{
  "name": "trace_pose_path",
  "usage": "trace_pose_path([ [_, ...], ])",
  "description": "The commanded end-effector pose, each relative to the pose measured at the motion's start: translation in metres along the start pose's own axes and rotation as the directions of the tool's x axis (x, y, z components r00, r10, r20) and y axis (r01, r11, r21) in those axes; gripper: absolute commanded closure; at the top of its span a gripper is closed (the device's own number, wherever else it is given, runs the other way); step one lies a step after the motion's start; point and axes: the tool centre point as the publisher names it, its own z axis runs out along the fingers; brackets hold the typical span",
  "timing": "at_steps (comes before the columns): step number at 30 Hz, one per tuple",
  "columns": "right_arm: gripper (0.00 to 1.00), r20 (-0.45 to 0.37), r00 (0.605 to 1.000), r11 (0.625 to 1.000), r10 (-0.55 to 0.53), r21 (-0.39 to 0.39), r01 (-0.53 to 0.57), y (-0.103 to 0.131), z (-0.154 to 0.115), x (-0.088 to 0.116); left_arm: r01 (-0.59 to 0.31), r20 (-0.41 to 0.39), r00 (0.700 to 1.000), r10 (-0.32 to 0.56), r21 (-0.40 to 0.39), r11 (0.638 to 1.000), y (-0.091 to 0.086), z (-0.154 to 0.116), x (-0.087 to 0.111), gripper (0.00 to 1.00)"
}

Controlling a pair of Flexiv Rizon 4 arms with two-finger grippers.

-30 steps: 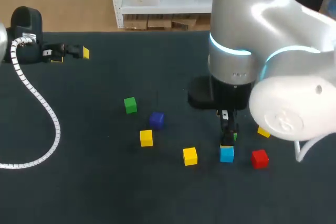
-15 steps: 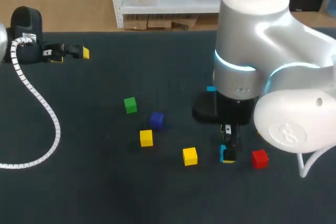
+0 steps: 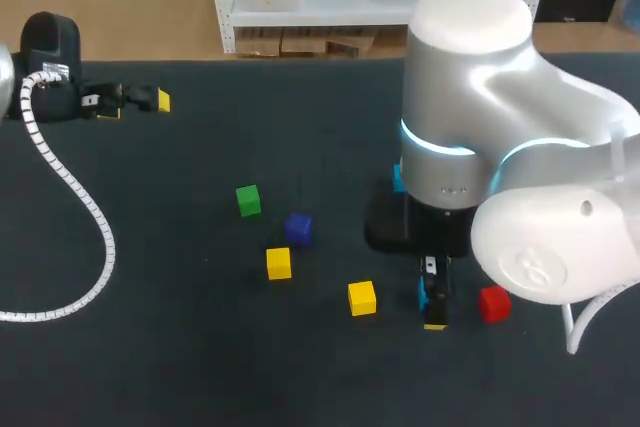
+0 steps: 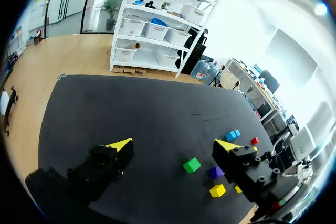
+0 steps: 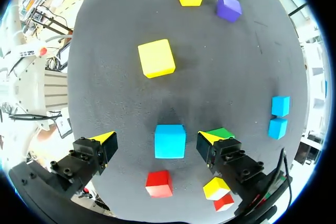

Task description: Place the blue cubes, place green cubes on the blue cubes, place the yellow cubes on the green cubes, then place the red cubes on the yellow cubes, and place purple cube on the red cubes.

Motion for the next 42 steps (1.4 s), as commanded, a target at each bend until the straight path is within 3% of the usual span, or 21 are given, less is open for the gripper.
trace_pose_path([
  [1, 0.00, 0.001, 1.000, 1.000, 0.005, -0.005, -0.005, -0.005, 0.004, 0.000, 0.000, 0.000, 1.000, 0.000, 0.000, 1.000, 0.000, 0.000, 0.000, 0.00],
  [7, 0.00, -0.008, 1.000, 1.000, 0.012, -0.009, -0.012, -0.009, 0.007, 0.001, 0.000, 0.000, 1.000, 0.000, 0.000, 1.000, 0.000, 0.000, 0.000, 0.00],
  [8, 0.18, -0.009, 1.000, 1.000, 0.012, -0.011, -0.012, -0.009, 0.008, 0.001, 0.000, 0.000, 1.000, 0.000, 0.000, 1.000, 0.000, 0.000, 0.000, 0.00],
  [9, 0.51, -0.011, 1.000, 1.000, 0.013, -0.013, -0.013, -0.009, 0.008, 0.001, 0.000, 0.000, 1.000, 0.000, 0.000, 1.000, 0.000, 0.000, 0.000, 0.00],
  [11, 0.64, -0.014, 1.000, 1.000, 0.010, -0.017, -0.010, -0.010, 0.009, 0.000, 0.000, 0.000, 1.000, 0.000, 0.000, 1.000, 0.000, 0.000, 0.000, 0.00],
  [18, 0.85, -0.007, 1.000, 1.000, 0.007, -0.018, -0.007, -0.011, 0.011, -0.001, 0.000, 0.000, 1.000, 0.000, 0.000, 1.000, 0.000, 0.000, 0.000, 0.00],
  [20, 1.00, -0.007, 1.000, 1.000, 0.007, -0.015, -0.008, -0.011, 0.011, -0.001, 0.000, 0.000, 1.000, 0.000, 0.000, 1.000, 0.000, 0.000, 0.000, 0.00],
  [30, 1.00, -0.008, 1.000, 1.000, -0.001, -0.008, 0.001, -0.010, 0.004, -0.001, 0.000, 0.000, 1.000, 0.000, 0.000, 1.000, 0.000, 0.000, 0.000, 0.00],
  [42, 1.00, 0.000, 0.996, 0.995, -0.091, 0.028, 0.091, -0.017, -0.031, -0.019, 0.000, 0.000, 1.000, 0.000, 0.000, 1.000, 0.000, 0.000, 0.000, 0.00],
])
